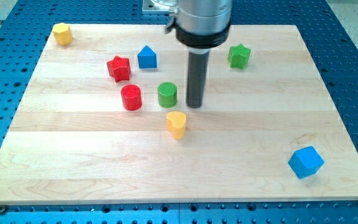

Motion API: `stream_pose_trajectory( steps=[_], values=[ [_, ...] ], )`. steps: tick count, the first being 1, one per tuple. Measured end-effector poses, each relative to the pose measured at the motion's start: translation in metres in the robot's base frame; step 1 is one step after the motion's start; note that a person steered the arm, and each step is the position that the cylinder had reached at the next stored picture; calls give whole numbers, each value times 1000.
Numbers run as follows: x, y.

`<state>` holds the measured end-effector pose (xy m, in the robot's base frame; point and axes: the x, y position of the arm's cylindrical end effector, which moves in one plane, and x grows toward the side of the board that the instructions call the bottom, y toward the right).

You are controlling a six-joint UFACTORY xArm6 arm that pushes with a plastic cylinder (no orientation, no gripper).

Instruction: Nudge the yellow heart

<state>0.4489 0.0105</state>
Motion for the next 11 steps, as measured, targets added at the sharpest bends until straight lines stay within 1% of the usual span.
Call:
stream_pose_trajectory(
  steps=[1,2,3,4,5,6,7,8,9,10,11],
  values=[
    [33,-61],
    [48,-58],
    [14,-31],
    [6,24],
    [18,53],
    [42,26],
    [47,14],
    [23,29],
    [5,1],
    [13,-51],
    [50,-62]
  ],
)
